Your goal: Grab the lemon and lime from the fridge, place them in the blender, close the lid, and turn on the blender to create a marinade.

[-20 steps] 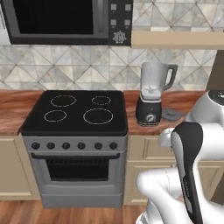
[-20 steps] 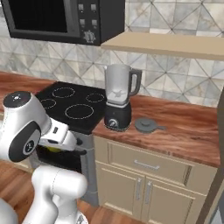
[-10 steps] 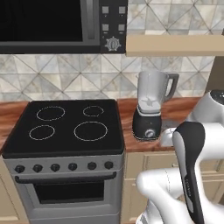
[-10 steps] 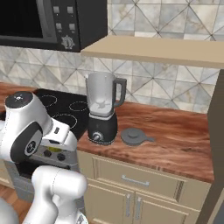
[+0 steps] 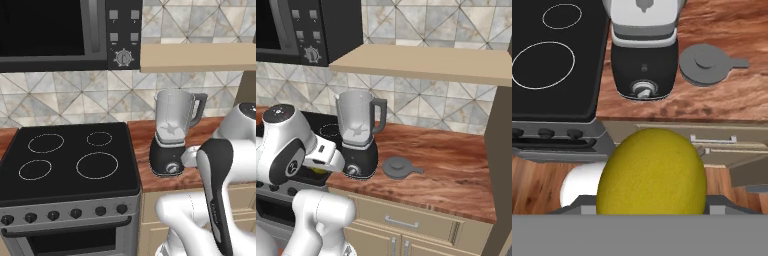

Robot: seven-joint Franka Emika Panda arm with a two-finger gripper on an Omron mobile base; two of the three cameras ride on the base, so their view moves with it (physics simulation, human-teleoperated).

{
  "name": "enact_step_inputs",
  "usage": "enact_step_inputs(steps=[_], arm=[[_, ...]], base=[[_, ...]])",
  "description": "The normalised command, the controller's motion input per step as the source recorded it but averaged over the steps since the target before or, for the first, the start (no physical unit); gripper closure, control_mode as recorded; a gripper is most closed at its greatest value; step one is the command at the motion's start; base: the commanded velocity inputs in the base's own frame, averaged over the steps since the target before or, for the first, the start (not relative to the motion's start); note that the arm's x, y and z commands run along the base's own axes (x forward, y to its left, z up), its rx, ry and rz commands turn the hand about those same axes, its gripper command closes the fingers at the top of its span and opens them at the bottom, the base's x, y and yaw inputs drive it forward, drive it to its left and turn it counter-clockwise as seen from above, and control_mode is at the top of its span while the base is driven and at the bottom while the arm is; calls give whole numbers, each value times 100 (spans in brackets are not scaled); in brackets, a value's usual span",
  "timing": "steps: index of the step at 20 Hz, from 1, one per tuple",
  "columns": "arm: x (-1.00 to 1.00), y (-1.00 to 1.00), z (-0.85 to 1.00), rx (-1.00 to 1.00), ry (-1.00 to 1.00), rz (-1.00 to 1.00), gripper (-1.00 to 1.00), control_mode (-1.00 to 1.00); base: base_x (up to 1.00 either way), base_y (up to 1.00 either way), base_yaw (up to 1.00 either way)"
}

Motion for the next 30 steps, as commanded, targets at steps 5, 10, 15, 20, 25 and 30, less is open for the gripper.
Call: enact_step_inputs(steps=[5, 10, 15, 20, 25, 30], arm=[[14, -3, 69, 0, -10, -8, 100, -100], [54, 1, 100, -3, -15, -3, 100, -100], [72, -10, 60, 0, -2, -4, 100, -100], [71, -13, 26, 0, 0, 0, 100, -100], [63, -3, 21, 0, 0, 0, 100, -100], [90, 0, -6, 0, 5, 0, 100, -100]], base=[[0, 0, 0], [0, 0, 0], [0, 0, 0], [0, 0, 0], [0, 0, 0], [0, 0, 0]])
